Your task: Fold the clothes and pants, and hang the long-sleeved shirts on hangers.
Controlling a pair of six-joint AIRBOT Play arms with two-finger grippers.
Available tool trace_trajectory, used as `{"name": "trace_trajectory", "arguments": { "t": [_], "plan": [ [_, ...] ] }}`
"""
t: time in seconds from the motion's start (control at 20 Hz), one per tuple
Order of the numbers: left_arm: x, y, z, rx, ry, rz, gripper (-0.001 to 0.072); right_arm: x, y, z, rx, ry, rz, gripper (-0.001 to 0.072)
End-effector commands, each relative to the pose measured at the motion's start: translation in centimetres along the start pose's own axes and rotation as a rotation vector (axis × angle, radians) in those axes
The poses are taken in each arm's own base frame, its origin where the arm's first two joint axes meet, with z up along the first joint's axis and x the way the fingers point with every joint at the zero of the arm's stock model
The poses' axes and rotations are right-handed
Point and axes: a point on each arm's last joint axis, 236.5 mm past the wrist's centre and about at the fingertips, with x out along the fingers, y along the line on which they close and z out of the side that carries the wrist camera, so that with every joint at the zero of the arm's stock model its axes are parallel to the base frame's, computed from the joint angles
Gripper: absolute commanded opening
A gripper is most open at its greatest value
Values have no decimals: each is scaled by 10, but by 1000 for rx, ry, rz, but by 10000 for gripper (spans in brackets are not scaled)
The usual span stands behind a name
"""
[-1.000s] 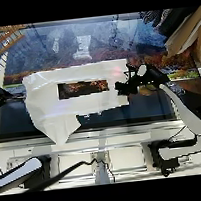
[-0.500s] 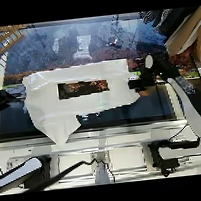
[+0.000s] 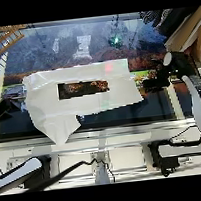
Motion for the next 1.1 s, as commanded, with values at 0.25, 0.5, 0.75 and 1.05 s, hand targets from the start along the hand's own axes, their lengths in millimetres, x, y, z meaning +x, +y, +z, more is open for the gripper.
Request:
{"name": "trace_trajectory", "arguments": {
  "t": [0.25, 0.5, 0.75, 1.05],
  "plan": [
    [43, -13, -82, 37, 157, -88, 603, 34, 1, -29, 14, -18, 379, 425],
    [62, -11, -104, 8, 206, -99, 610, 27, -11, -11, -15, -136, 411, 423],
    [72, -5, -98, 3, 165, -82, 610, 22, 0, 17, -21, -250, 468, 422],
    [86, -3, -97, 2, 131, -86, 608, 38, 6, 12, -36, -194, 515, 419]
  ]
}}
